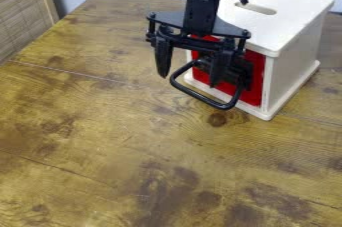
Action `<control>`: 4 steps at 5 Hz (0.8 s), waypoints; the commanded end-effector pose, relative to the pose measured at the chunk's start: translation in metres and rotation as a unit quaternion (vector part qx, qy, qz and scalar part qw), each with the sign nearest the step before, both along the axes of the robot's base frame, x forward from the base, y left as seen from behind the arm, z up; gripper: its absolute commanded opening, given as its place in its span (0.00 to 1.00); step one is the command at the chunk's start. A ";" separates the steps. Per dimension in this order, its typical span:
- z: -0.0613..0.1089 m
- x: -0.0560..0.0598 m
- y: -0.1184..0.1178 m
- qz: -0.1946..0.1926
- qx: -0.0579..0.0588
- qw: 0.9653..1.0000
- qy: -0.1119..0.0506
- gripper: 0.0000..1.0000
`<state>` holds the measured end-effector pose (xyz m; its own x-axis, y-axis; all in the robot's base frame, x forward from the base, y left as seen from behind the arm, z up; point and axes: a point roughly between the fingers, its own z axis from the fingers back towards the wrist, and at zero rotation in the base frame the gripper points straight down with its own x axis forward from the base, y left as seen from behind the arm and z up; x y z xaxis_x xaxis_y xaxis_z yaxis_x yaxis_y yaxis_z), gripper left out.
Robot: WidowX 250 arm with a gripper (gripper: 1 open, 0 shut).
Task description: Close the drawer
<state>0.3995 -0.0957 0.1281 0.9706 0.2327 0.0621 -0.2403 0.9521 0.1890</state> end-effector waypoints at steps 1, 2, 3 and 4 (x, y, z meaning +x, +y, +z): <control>0.037 0.001 0.002 -0.018 -0.007 0.999 -0.040 1.00; 0.044 0.003 0.014 -0.022 -0.007 0.999 -0.041 1.00; 0.047 -0.008 0.030 -0.013 -0.006 0.999 -0.040 1.00; 0.051 -0.016 0.038 -0.027 -0.012 0.998 -0.049 1.00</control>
